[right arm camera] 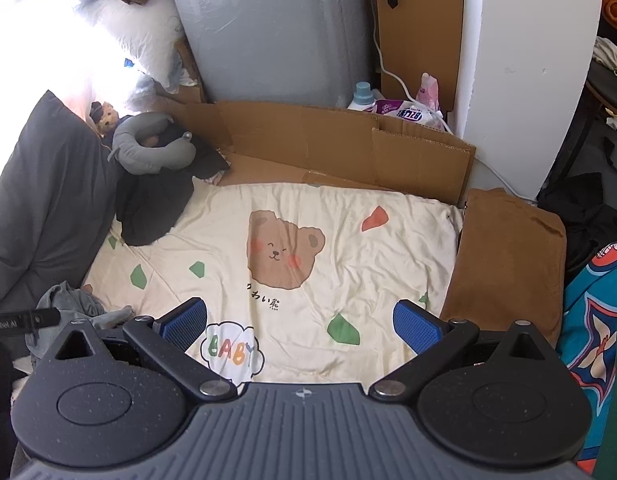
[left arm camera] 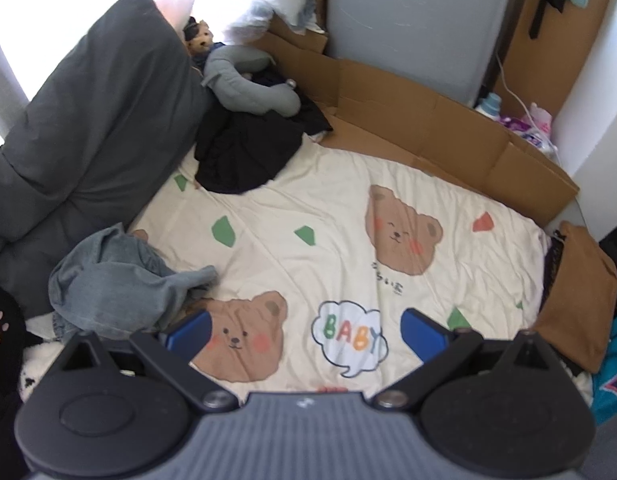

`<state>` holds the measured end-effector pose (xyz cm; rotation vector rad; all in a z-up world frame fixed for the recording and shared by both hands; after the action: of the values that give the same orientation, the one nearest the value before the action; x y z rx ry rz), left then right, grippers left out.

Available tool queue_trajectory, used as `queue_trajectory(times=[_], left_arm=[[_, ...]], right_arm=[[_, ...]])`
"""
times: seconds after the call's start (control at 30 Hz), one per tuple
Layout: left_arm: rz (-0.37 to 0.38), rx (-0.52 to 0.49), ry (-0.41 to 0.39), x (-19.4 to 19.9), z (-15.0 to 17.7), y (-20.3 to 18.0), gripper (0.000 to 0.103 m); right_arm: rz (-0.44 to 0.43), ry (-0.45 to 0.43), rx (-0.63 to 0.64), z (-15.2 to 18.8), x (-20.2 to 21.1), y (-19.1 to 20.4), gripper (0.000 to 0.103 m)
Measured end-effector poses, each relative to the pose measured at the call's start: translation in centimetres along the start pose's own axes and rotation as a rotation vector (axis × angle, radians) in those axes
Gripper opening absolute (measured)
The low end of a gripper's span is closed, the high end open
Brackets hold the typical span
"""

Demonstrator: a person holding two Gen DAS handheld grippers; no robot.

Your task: Fold clothes

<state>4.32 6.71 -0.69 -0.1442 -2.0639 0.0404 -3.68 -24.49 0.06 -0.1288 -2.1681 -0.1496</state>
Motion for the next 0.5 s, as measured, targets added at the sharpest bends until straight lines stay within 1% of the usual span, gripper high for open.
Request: queue_trajectory(times=[0.07,0.17,0.3,0.4,0.5], left_arm=[[-0.009,0.007,-0.012,0.1,-0.4,0.7,0.102],[-0.002,0.025,-0.013,0.3,-0.9,1.8,0.102],[-0.025,0.039,-0.015,0.2,-1.7,3.2,0.102],[-0.017,0.064,-0.017,0.1,-2.3,4.5,0.102],[-0.005,0.086,-0.035,0.3,-2.9,6.0,0.102]], right_arm=[[-0.001,0.012,-0.008,-0.1,-0.2,0.1,0.102],[0.006,0.006,-0.007,-0.4,-0.4,0.3,0.102],[0.004,0.002,-0.015,-0.8,-0.5,0.5,0.102],[0.013,-0.006,-0.014,-1.1,-0.7,0.7,0.102],[0.020,-0.009,-0.008,-1.5,-0.8,1.1,0.102]])
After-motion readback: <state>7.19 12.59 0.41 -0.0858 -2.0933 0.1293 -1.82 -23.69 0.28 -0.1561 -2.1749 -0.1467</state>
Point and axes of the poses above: each gripper's, at about its wrist camera, not at the fingertips, and x roughly against the way its jaws point, y to its left, z to its underside, the point moved 2 cm from there along -x, roughly the way its jaws point, and after that the axes turned 8 degrees about z, right-handed, at the moved point
